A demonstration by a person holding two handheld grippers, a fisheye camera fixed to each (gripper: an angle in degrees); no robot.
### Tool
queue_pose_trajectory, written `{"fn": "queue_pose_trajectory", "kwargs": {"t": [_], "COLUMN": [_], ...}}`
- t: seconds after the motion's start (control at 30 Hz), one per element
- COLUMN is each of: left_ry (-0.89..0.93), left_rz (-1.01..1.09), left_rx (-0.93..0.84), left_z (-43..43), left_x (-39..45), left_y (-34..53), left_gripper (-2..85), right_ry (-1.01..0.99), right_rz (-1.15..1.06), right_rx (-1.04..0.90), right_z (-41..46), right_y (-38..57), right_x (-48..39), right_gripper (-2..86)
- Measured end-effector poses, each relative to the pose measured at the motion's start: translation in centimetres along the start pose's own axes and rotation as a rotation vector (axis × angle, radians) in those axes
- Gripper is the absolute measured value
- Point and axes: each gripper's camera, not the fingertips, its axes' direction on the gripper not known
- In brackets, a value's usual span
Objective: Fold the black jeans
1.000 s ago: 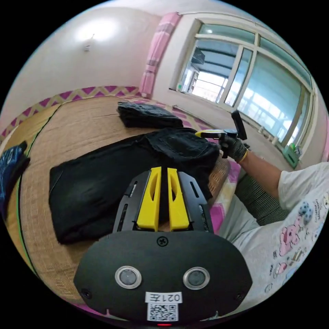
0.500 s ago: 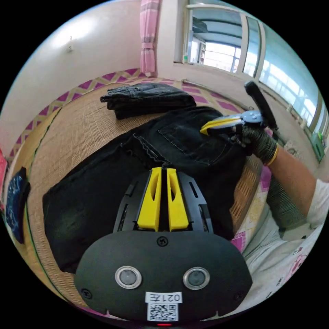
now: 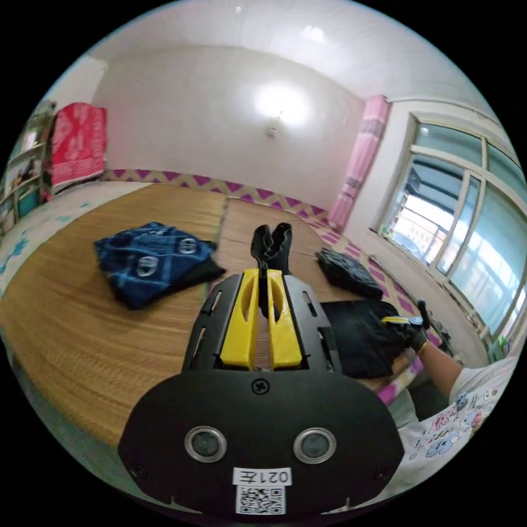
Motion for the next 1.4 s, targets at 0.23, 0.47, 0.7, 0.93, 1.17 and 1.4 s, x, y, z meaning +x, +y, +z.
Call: {"fn": "queue_pose_trajectory", "kwargs": {"t": [0.23, 0.47, 0.7, 0.93, 1.17, 1.4], "left_ry": [-0.052, -0.100, 0.002, 0.005, 0.017, 0.034], "left_rz": [-0.439, -0.448, 0.136, 0.456, 0.618, 0.635], "left_rx": [-0.184, 0.024, -0.238, -0.471, -0.620, -0.612], "left_z": [2.8, -1.4, 5.2, 15.8, 20.0, 19.9], "left_x": [-19.7, -21.1, -9.0, -2.4, -2.0, -2.8], "left_y": [6.2, 4.5, -1.2, -3.5, -3.5, -3.3], "left_gripper": [-1.0, -0.8, 3.3, 6.2, 10.7, 9.6], "right_ry": [0.011, -0.054, 0.081, 0.041, -0.069, -0.126], "right_rz": [-0.001, -0.016, -0.272, -0.500, -0.683, -0.634], "right_rx": [-0.003, 0.037, 0.073, -0.100, -0.188, -0.001], "right_z": [0.0, -2.0, -3.8, -0.5, 0.7, -4.0], "right_y": [-0.3, -1.0, -4.9, -10.3, -11.0, -7.9], "right_x": [-1.0, -1.0, 0.2, 1.4, 1.2, 2.3], "right_gripper": [6.0, 6.8, 8.7, 10.2, 1.3, -0.1]}}
